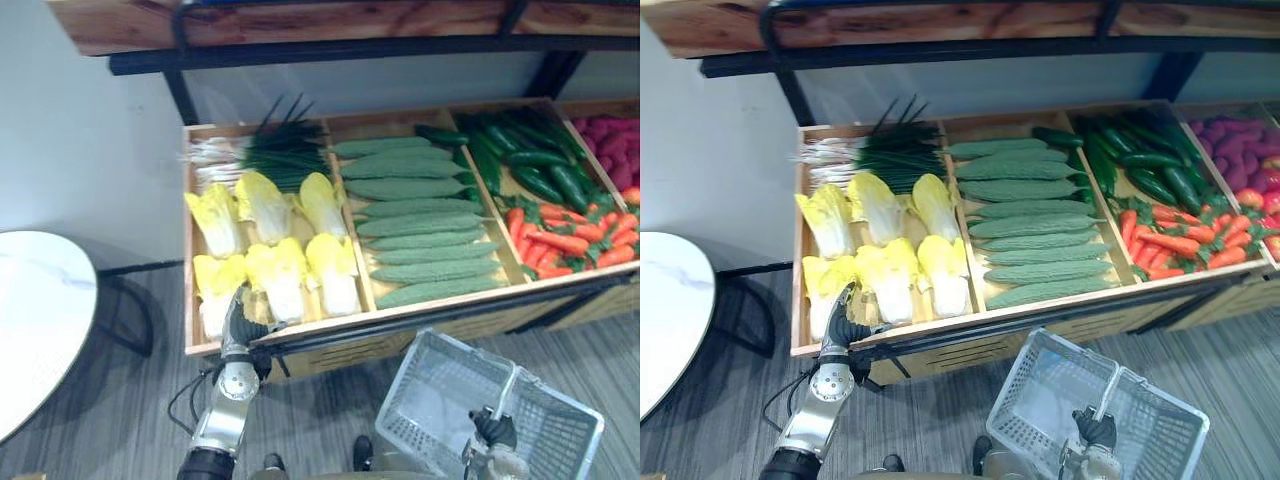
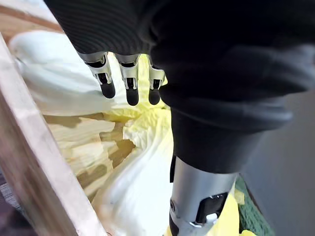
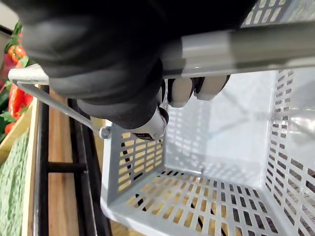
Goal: Pick vegetable in the basket
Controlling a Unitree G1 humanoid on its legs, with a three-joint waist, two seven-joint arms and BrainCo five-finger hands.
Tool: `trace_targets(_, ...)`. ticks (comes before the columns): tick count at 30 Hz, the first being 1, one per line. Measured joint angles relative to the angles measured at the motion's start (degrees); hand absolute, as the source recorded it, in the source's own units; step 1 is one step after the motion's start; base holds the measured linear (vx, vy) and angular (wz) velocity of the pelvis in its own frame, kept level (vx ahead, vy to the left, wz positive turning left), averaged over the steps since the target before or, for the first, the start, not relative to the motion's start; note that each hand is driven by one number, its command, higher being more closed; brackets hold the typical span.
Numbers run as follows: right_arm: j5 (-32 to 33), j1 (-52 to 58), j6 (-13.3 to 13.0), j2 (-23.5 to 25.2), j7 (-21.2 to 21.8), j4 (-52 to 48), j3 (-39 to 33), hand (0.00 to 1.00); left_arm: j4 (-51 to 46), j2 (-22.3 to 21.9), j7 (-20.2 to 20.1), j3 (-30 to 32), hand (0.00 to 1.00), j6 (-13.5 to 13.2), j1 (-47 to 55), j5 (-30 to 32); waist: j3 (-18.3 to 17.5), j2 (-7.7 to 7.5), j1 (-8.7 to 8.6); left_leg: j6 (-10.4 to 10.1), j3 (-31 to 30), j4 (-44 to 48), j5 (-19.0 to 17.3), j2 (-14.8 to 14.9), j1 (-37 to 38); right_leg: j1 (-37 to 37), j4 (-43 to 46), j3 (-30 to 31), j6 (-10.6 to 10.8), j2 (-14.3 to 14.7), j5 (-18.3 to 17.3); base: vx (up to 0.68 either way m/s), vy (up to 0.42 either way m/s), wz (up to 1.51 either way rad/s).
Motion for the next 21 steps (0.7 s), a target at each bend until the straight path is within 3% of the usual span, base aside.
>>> trace_targets(4,0.0,-0.4,-0.7,0.0,-0.1,-0.3,0.4,1.00,4.8,0.1,2.9,0.0,0.00,1.4,-5.5,2.0,1.4,-0.19,-1.45,0.3,0.3,0.1,0.2,-0.2,-2.0,-2.1,-0.1,0.9,0.4,0.0,0.8,-0.06,0.005,-0.11)
trace_targets(5,0.1,-0.3,-1.1,-0.1,-0.2,-0.9,0.7,1.00,6.2,0.1,3.8,0.1,1.00,1.9,-7.4,2.6,2.5,-0.28,-1.55,0.3,0.4,0.4,0.2,-0.2,-2.3,-2.4,-0.1,1.1,0.5,0.0,0.9,-0.06,0.008,-0.07)
trace_targets(14,1.2,-1.1,-1.9,-0.1,-0.1,-5.1,1.8,1.00,13.9,2.0,6.6,2.4,1.00,1.0,-17.0,1.2,5.5,-0.38,-0.99,0.2,1.5,2.3,0.1,0.8,-4.3,-4.8,0.3,2.0,0.6,0.2,1.4,-0.01,-0.007,-0.05)
trace_targets(18,1.3,-1.4,-1.9,-0.1,-0.2,-8.0,2.1,1.00,14.4,5.1,6.5,4.3,1.00,0.5,-20.6,-4.5,7.8,-0.54,-1.14,0.2,2.3,2.3,0.2,0.6,-4.5,-5.4,0.2,2.7,0.7,0.1,1.9,-0.03,0.010,-0.09)
trace_targets(21,1.7,-1.6,-1.8,0.1,-0.3,-8.3,1.9,1.00,9.2,4.8,6.3,4.1,1.00,0.2,-17.8,-7.5,7.9,-0.47,-1.19,0.3,2.3,2.0,0.2,0.5,-4.2,-5.1,0.1,2.7,0.7,0.0,1.9,0.03,0.013,0.00)
